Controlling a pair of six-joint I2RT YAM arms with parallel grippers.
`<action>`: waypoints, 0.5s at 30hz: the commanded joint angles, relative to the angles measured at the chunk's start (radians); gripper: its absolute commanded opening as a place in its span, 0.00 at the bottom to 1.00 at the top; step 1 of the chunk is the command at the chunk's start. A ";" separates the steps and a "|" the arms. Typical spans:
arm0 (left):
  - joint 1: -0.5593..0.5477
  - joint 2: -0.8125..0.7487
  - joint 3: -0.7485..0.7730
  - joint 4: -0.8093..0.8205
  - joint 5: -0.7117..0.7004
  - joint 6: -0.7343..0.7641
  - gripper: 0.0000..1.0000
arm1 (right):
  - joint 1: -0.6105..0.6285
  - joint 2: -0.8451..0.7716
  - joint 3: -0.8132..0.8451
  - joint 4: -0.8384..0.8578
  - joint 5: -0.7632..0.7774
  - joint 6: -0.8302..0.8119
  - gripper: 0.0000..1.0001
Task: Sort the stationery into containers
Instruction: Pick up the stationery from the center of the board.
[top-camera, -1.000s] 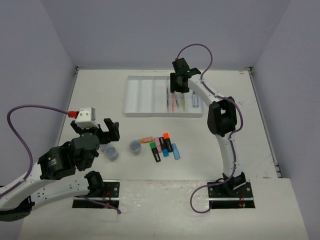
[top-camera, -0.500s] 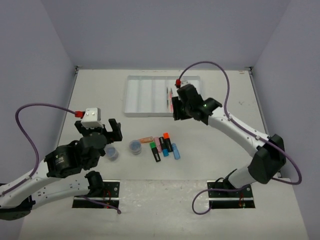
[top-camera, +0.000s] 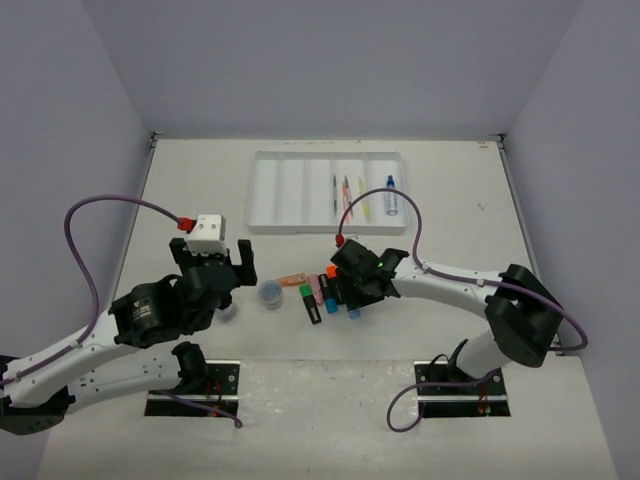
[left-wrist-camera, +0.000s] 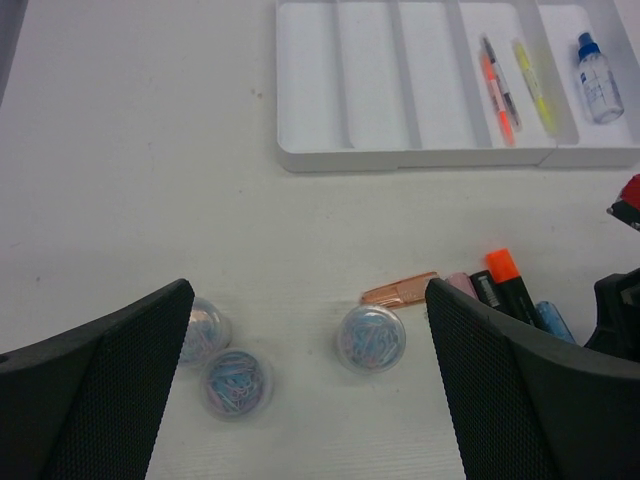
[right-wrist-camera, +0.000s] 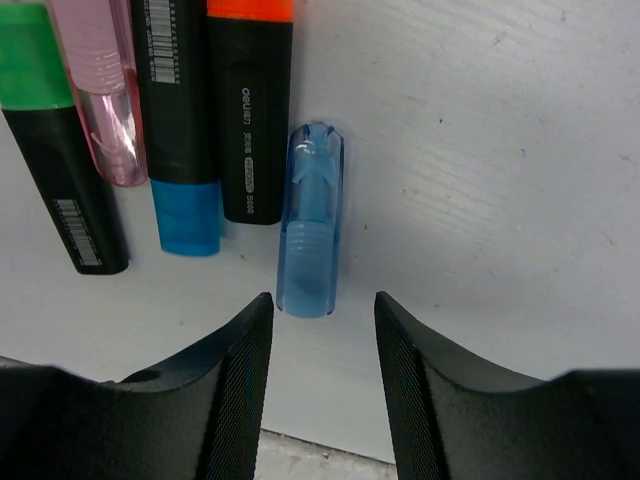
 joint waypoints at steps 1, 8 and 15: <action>-0.002 -0.011 -0.014 -0.005 0.017 0.031 1.00 | 0.002 0.077 0.020 0.070 -0.010 0.033 0.47; -0.002 -0.062 -0.035 -0.002 0.025 0.024 1.00 | 0.003 0.174 0.033 0.071 0.016 0.030 0.40; -0.002 -0.087 -0.051 0.002 0.019 -0.004 1.00 | 0.003 0.172 0.051 -0.013 0.138 0.062 0.02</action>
